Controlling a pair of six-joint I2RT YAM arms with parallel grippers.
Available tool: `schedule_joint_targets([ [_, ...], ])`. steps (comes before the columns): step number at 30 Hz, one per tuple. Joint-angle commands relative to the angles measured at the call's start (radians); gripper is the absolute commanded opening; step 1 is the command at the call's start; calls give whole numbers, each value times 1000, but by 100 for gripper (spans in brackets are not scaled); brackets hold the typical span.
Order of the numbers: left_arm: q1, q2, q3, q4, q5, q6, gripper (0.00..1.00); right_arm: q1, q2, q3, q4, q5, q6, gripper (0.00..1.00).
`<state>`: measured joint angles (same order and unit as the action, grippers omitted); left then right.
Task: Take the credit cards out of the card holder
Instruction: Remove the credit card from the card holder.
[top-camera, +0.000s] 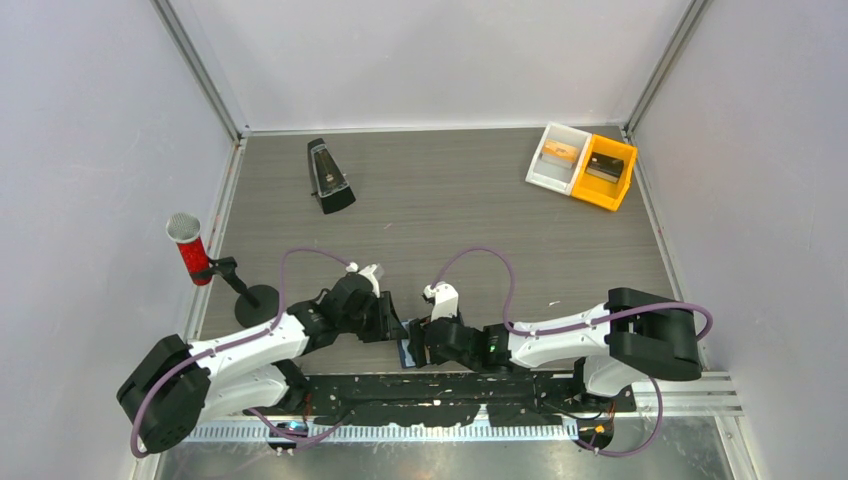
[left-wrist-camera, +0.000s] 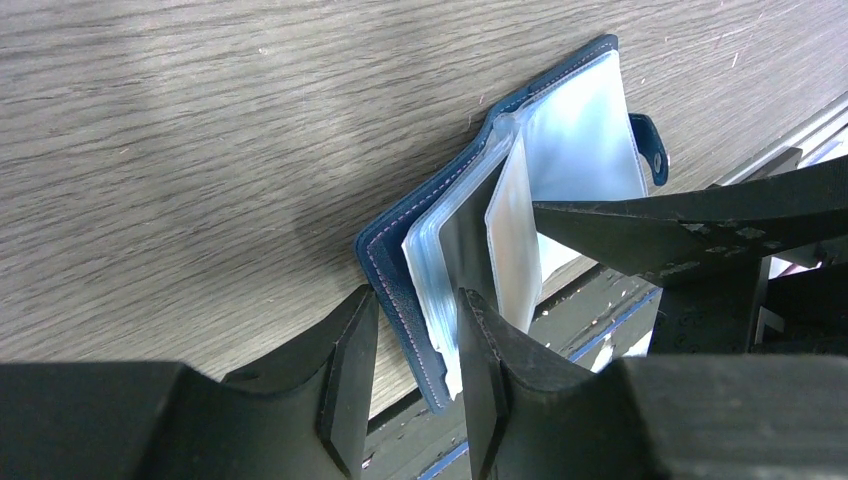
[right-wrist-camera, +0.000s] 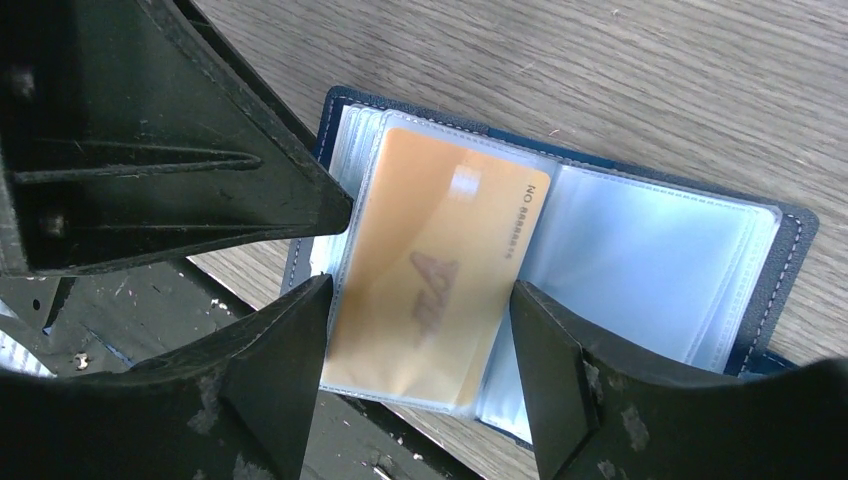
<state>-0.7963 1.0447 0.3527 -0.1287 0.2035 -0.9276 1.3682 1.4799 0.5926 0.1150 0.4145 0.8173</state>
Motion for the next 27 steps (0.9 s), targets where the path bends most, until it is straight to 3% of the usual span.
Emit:
schedule_joint_targets([
  [1,-10,-17,2,87,66,2,36,5,-6,5,3,18,19,70],
  [8,-9,-2,8,-4,-13,18,35,4,-54,-29,23,28,30,70],
  [27,-9,121,17,26,-22,33,34,4,-166,-57,-75,115,16,73],
])
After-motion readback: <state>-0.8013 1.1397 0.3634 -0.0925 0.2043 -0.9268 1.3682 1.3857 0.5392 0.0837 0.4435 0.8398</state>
